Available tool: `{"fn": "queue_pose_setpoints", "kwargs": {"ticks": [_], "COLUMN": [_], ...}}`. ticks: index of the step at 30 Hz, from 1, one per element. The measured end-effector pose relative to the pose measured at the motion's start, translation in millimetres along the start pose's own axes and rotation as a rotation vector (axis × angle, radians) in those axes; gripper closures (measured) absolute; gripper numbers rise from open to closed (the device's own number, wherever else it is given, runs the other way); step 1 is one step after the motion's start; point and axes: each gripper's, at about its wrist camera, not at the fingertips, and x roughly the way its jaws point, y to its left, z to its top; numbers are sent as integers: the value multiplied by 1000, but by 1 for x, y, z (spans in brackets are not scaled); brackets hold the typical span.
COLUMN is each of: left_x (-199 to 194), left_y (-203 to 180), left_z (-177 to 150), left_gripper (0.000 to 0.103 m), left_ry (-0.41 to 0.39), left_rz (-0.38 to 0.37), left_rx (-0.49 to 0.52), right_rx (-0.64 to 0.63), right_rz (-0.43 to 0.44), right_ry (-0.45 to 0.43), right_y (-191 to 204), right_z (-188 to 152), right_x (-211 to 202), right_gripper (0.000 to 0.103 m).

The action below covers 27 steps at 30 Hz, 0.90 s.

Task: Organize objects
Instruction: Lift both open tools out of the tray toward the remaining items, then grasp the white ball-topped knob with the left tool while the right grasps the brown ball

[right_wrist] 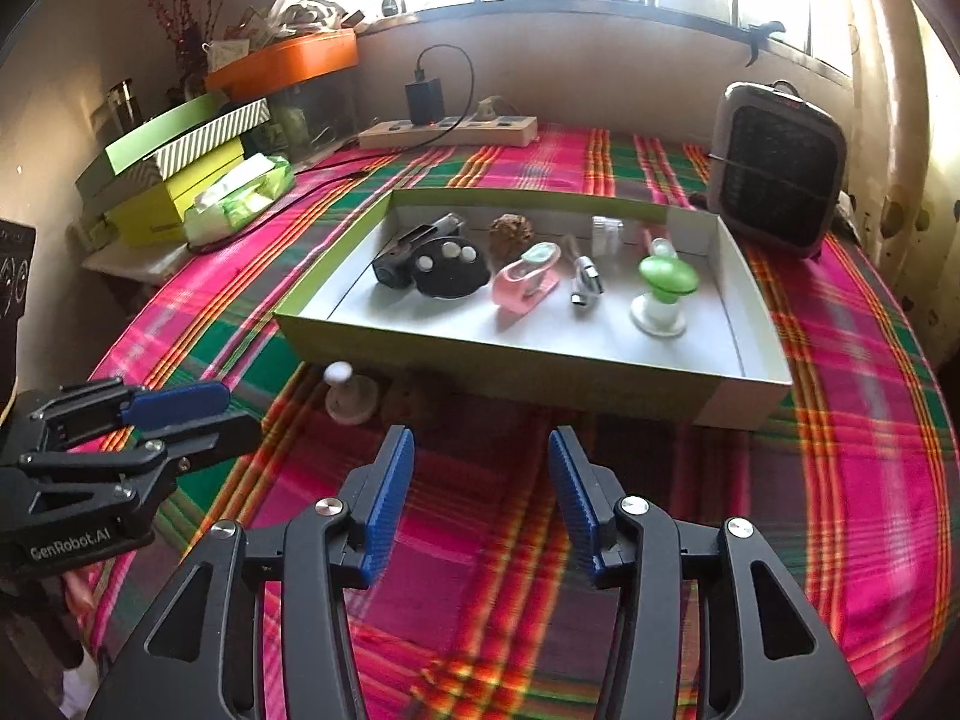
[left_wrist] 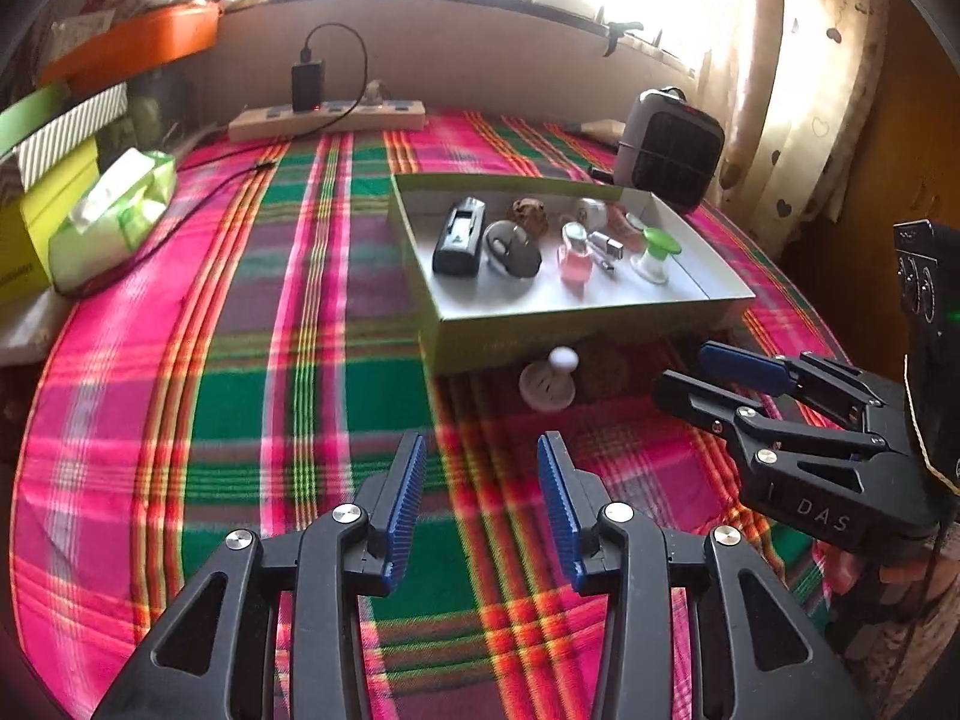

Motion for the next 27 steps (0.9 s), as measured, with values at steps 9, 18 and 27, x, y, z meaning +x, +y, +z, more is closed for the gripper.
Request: {"fn": "queue_pose_setpoints", "kwargs": {"ticks": [9,18,27], "left_x": [3,4,9], "left_y": [11,17,20], "left_z": [-7,-7,-1], "left_gripper": [66,66,66], "left_ry": [17,23,35], "left_rz": [-39,-70,-95], "left_rx": [2,5,8], "right_rx": [11,24,38], "right_rz": [-11,-54,-56], "right_ry": [35,69,66], "right_y": [18,23,23], "right_z": [4,9,12], "right_x": [15,29,33], "right_gripper": [54,54,54]}}
